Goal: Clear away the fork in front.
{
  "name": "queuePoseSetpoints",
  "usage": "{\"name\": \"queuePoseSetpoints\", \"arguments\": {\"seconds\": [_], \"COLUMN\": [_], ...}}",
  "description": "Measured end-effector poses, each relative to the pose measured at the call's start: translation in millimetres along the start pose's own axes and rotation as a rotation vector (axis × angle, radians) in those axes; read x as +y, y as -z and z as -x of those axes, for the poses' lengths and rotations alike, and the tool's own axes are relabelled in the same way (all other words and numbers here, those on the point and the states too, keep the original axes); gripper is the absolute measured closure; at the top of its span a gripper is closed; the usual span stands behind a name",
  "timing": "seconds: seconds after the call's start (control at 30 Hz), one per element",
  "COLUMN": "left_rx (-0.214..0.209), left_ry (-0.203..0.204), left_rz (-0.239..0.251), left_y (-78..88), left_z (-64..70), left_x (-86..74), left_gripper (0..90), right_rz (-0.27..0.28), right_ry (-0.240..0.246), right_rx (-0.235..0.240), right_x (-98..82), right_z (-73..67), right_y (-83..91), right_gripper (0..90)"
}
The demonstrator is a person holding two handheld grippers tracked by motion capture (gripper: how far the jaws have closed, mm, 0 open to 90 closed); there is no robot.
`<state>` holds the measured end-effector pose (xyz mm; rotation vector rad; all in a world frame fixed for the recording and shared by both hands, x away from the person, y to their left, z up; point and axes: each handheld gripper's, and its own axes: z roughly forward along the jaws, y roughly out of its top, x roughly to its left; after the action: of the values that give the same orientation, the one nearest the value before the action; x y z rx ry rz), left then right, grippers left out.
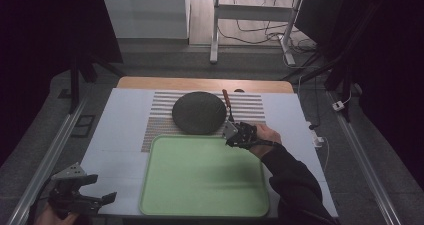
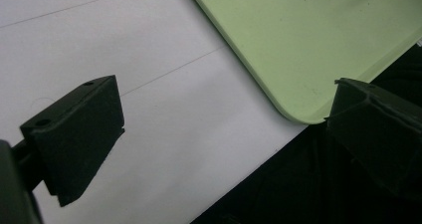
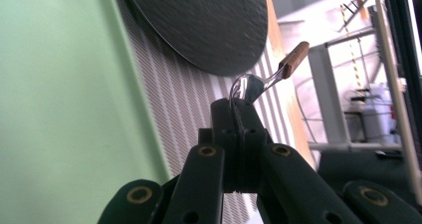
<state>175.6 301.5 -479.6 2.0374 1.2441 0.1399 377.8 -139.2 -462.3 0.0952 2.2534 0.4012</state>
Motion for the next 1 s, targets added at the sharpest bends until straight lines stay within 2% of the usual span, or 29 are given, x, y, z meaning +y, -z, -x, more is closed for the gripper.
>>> {"name": "queuePoseSetpoints", "arguments": {"seconds": [0.03, 0.07, 0.13, 0.23, 0.33, 0.4, 0.57, 0.63, 0.67, 0.7, 0.73, 0.8, 0.83, 0.87, 0.9, 1.0], "left_rx": [0.001, 0.001, 0.003, 0.005, 0.010, 0.017, 0.025, 0.023, 0.026, 0.017, 0.005, -0.004, -0.013, -0.019, -0.020, -0.029], "left_ry": [0.000, 0.000, 0.002, 0.003, 0.001, -0.001, -0.010, -0.018, -0.022, -0.023, -0.026, -0.028, -0.031, -0.035, -0.042, -0.074], "left_rz": [0.000, 0.000, -0.001, -0.001, 0.000, -0.003, -0.004, -0.011, -0.011, -0.014, -0.018, -0.015, -0.010, -0.005, -0.001, 0.006], "left_y": [0.0, 0.0, 0.0, 0.0, -0.2, -0.4, -0.5, -0.6, -0.8, -1.2, -1.8, -2.1, -2.3, -2.6, -3.0, -4.9], "left_z": [0.0, 0.0, 0.0, 0.2, 0.8, 1.5, 3.0, 3.8, 4.4, 4.8, 5.7, 6.4, 6.9, 7.9, 9.0, 13.2], "left_x": [0.0, 0.0, 0.0, 0.1, 0.2, 0.5, 0.7, 1.1, 1.4, 1.7, 2.6, 3.6, 4.9, 6.5, 8.4, 15.8], "left_gripper": [1.2, 1.1, 0.9, 0.5, 0.0, 0.0, 0.0, 0.0, 0.0, 0.0, 0.0, 0.0, 0.0, 0.0, 0.0, 0.0], "right_rz": [0.000, 0.026, 0.051, 0.087, 0.147, 0.185, 0.267, 0.291, 0.291, 0.313, 0.328, 0.334, 0.356, 0.356, 0.386, 0.419], "right_ry": [0.000, -0.020, -0.024, -0.057, -0.126, -0.191, -0.287, -0.319, -0.319, -0.348, -0.366, -0.373, -0.397, -0.397, -0.427, -0.442], "right_rx": [0.000, 0.020, 0.034, 0.068, 0.131, 0.175, 0.286, 0.329, 0.329, 0.367, 0.383, 0.394, 0.430, 0.430, 0.468, 0.517], "right_x": [0.0, 1.8, 3.1, 3.2, 1.6, 0.2, -5.1, -7.1, -7.1, -8.5, -9.0, -9.4, -10.6, -10.6, -11.6, -12.8], "right_z": [0.0, -1.4, -3.1, -4.4, -4.2, -4.5, -5.2, -6.3, -6.3, -7.7, -8.8, -9.1, -10.4, -10.4, -12.1, -14.6], "right_y": [0.0, 8.7, 16.1, 25.6, 36.5, 43.0, 55.0, 58.9, 58.9, 62.5, 64.1, 65.4, 68.5, 68.5, 71.2, 75.9], "right_gripper": [90.0, 90.0, 90.0, 90.0, 90.0, 90.0, 90.0, 90.0, 90.0, 90.0, 90.0, 90.0, 90.0, 90.0, 90.0, 90.0]}}
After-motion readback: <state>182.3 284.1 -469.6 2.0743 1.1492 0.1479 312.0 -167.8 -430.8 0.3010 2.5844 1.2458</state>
